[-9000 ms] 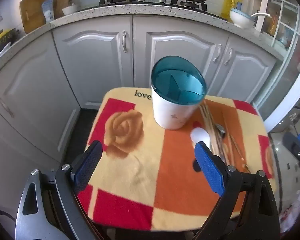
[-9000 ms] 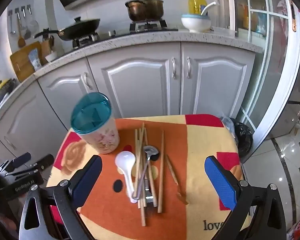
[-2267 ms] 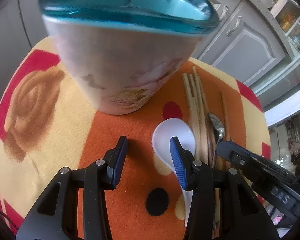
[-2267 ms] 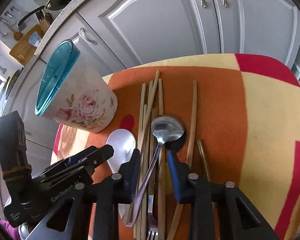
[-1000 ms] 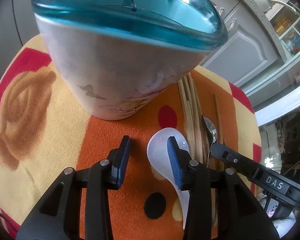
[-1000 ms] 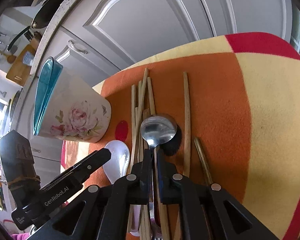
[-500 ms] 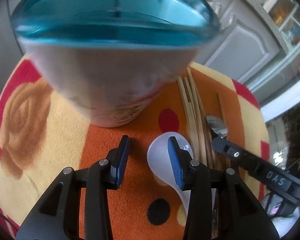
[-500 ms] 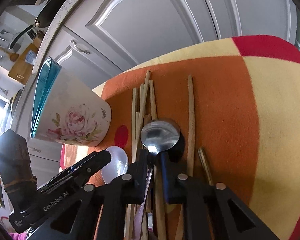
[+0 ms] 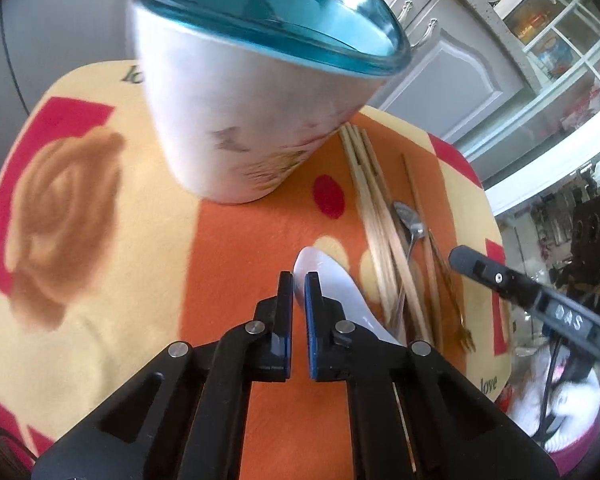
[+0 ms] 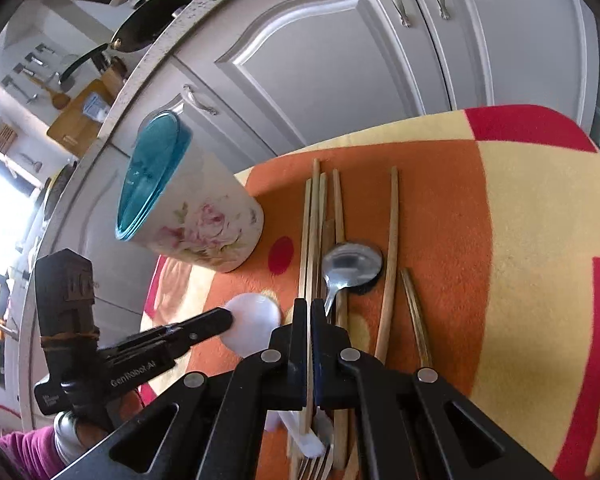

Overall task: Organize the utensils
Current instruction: 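Lift the white spoon with the left gripper toward the utensil holder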

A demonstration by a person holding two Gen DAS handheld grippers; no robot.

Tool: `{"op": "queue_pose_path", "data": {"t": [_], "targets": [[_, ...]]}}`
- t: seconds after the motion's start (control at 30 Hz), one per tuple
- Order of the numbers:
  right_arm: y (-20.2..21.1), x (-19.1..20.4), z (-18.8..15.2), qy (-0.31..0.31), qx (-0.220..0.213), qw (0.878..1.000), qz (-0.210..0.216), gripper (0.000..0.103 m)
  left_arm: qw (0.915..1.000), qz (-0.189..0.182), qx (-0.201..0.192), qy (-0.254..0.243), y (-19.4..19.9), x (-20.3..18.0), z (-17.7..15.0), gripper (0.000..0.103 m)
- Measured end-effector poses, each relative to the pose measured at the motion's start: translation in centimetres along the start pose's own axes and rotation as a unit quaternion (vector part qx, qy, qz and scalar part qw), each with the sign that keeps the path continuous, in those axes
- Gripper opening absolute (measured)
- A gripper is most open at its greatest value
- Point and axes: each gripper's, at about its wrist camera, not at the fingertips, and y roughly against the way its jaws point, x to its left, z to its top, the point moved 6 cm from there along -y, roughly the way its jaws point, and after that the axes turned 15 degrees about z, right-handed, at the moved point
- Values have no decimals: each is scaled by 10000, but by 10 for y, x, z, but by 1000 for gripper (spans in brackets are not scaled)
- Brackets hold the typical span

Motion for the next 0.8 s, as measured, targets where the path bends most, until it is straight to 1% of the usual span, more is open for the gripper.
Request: {"op": "queue_pose_path", "data": {"t": [0.13,0.27,0.33,0.4,0.43,0.47,0.53,0.57,0.7,0.8], "targets": [[1,-8,2,-236,-15,9997,-102,2,9999,72,-18,-91,13,21,-12,2],[-3,-14,5,-433,-102,9990,-7,6,9999,155,60,-38,16,41,-19,2],[-8,-21,5,-696,-28,9975,92,6,9998,183,86,39,18,51,-20,2],[-9,-29,5,-1015,-161,9944,236,9,9996,256,83,79,18,59,-20,2],[-9,-31,6,-1098,-204,9934,277,15,9995,287,96,78,17,62,-20,3],[-11,-36,6,-1297,-267,9906,354,27,9995,298,111,83,16,64,-20,3],[-14,-44,6,-1570,-350,9859,461,36,9995,284,140,73,16,68,-21,3],[-15,-49,6,-1708,-402,9832,495,36,9994,301,146,58,15,67,-21,3],[-17,-63,13,-2180,-735,9687,929,36,9989,423,197,-33,9,64,-20,3],[-17,-69,19,-2309,-837,9628,1129,36,9987,407,295,-20,4,65,-20,8]]}}
